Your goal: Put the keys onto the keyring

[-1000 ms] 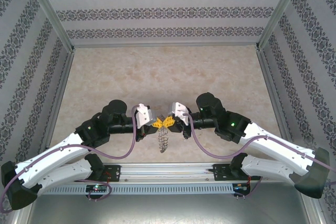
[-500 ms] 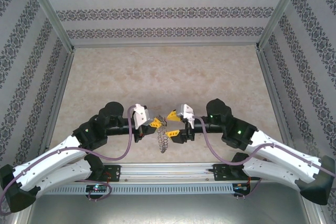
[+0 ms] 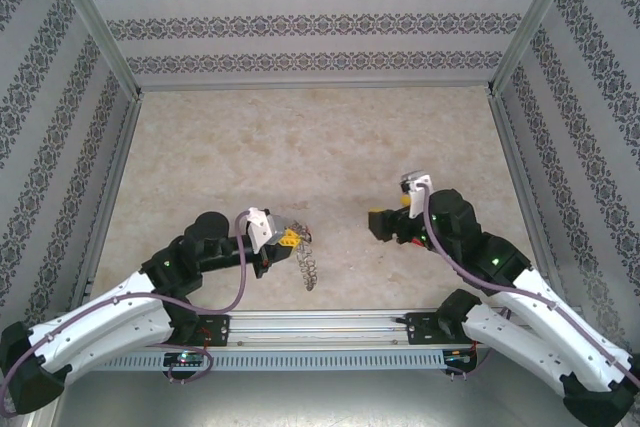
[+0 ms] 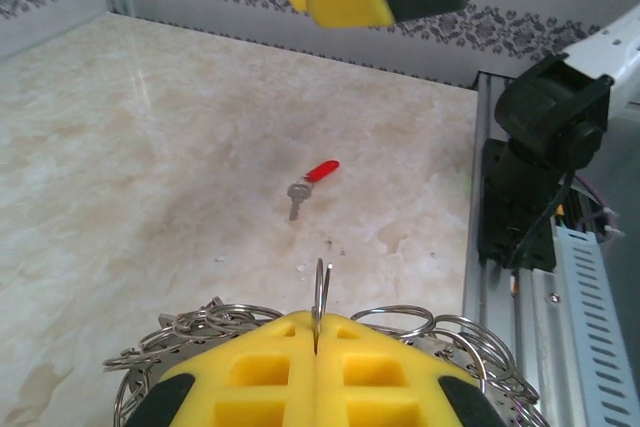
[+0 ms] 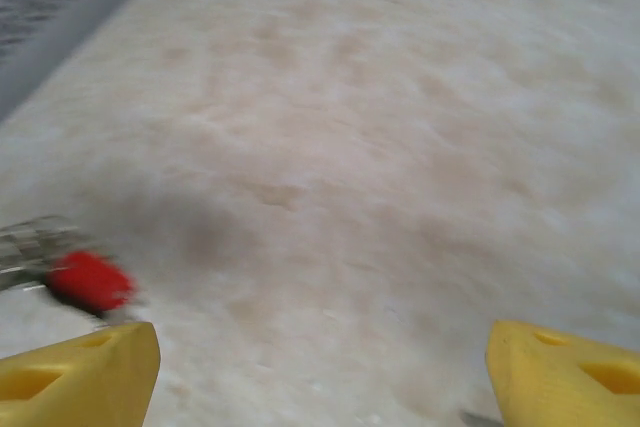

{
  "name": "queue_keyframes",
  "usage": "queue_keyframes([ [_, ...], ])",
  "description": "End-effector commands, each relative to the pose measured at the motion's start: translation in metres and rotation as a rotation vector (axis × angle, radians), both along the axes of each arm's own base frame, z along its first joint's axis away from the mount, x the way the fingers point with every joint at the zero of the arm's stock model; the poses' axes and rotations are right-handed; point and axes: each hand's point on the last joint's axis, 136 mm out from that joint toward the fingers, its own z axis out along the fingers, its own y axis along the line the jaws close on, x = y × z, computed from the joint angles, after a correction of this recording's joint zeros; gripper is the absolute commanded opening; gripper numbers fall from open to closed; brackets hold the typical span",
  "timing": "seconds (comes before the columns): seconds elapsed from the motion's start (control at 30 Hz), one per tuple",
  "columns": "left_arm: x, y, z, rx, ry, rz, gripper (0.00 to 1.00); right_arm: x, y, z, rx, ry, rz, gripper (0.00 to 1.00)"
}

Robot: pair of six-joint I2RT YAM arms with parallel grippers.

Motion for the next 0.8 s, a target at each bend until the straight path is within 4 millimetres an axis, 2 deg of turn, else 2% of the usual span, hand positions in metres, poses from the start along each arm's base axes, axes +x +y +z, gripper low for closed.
queue_keyframes([
  [0.0, 0.011, 0.007, 0.036, -0.13, -0.101, 0.077, 0.0, -0.006, -0.036, -0.023, -0.044, 0.154, -0.195, 0.85],
  [0.1, 0.011, 0.01, 0.039, -0.163, -0.119, 0.092, 0.0, -0.002, -0.044, -0.042, -0.084, 0.232, -0.252, 0.85],
  [0.23, 0.015, 0.013, 0.033, -0.149, -0.128, 0.115, 0.0, 0.012, -0.04, -0.063, -0.101, 0.36, -0.271, 0.82],
  [0.43, 0.018, 0.015, 0.023, -0.141, -0.112, 0.141, 0.0, 0.019, -0.055, -0.116, -0.193, 0.58, -0.334, 0.8],
  [0.53, 0.018, 0.015, 0.022, -0.151, -0.11, 0.142, 0.0, 0.024, -0.066, -0.129, -0.191, 0.623, -0.39, 0.78],
  [0.63, 0.017, 0.014, 0.024, -0.162, -0.109, 0.135, 0.0, 0.027, -0.064, -0.137, -0.126, 0.682, -0.396, 0.75],
  [0.77, 0.016, 0.01, 0.024, -0.181, -0.1, 0.11, 0.0, 0.027, -0.062, -0.157, -0.148, 0.761, -0.375, 0.73],
])
